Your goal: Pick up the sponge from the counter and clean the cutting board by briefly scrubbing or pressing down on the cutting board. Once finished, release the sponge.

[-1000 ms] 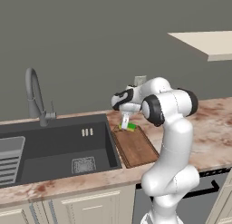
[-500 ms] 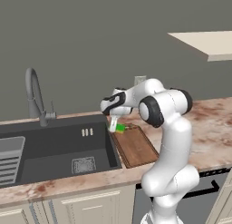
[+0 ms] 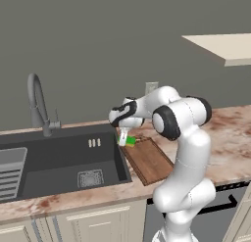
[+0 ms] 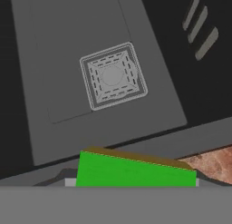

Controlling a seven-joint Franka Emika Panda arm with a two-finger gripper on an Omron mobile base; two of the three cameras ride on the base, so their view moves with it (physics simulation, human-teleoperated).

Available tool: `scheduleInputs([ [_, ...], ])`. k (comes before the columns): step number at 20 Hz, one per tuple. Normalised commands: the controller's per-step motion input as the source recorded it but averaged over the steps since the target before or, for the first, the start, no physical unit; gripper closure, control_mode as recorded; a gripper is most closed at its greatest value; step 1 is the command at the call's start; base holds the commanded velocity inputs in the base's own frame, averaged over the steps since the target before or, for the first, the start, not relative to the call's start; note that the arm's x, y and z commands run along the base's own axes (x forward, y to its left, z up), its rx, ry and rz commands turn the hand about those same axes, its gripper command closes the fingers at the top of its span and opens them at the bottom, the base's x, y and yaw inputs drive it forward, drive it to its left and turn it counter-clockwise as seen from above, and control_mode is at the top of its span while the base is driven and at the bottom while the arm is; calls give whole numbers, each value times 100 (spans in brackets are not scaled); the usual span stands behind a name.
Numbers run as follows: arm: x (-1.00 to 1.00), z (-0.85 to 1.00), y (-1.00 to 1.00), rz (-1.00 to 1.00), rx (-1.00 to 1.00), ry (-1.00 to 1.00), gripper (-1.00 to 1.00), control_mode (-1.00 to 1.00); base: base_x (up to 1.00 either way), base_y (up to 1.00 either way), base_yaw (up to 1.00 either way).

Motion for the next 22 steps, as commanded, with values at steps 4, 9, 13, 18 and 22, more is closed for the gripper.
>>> scheduleInputs([
  [4,-84,-24,0,0,3,0,100,-100,0,0,0],
  [9,-54,2,0,0,0,0,100,-100,0,0,0],
  [13,-7,29,0,0,0,0,100,-100,0,0,0],
  [18,-16,5,0,0,0,2,100,-100,0,0,0],
  [22,-25,-1,-5,0,0,9,100,-100,0,0,0],
])
